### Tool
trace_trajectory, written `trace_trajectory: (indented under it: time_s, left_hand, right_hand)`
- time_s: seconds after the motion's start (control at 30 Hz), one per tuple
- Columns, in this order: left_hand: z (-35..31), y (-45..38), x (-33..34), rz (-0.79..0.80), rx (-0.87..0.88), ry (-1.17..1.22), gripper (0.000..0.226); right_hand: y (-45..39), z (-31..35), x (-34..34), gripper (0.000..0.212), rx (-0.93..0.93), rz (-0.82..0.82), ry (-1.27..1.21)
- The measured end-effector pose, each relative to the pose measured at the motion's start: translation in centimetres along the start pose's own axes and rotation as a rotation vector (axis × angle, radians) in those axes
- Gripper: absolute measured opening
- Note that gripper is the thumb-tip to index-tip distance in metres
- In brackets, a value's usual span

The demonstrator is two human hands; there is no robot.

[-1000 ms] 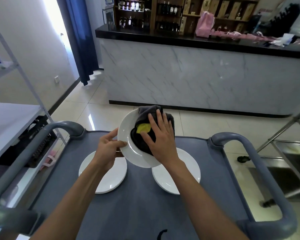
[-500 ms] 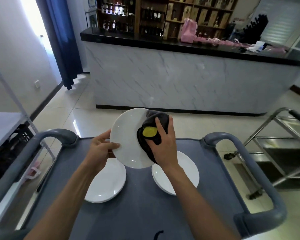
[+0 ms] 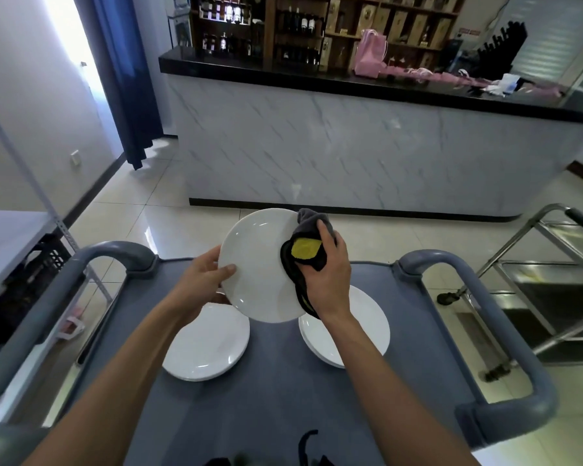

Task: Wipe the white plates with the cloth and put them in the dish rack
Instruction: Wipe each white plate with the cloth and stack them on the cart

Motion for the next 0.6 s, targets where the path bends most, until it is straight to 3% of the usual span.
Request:
trace_trajectory:
  time_s: [0.07,0.17,0.27,0.5,0.6]
  left_hand:
    - [0.9,0.5,1.0,-0.008,-0.101,0.008,0.021]
    - [2.1,0.8,2.0,-0.04,-0.25,0.126,0.051]
    - [2.9,0.8,2.5,-0.017,-0.344,0.162,0.065]
    - [4.0,1.5,3.3,0.048,-0.515,0.108,0.087]
    - [4.7,1.5,3.7,0.027,-0.538,0.112,0.085]
  right_hand:
    - [-0.1,0.0,-0.1,0.079,-0.035,-0.004,0.034]
    - [0.2,-0.3,-0.3,0.082,-0.055,-0.005,0.078]
    - [0.6,-0.4,-0.8,0.089,-0.114,-0.029,0.127]
    - [1.2,-0.4,-1.6,0.092,-0.287,-0.044,0.149]
    - [1.2,-0.5,-1.7,0.091,-0.333,-0.042,0.144]
Point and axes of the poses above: each hand's wrist, its own y-axis away from the middle knuckle, its own x-axis out of the palm, z = x × y, the point moved 7 cm from there along -y, towards the middle knuckle, and after that the axes turned 11 degrees about -z, right-handed, at the moved point
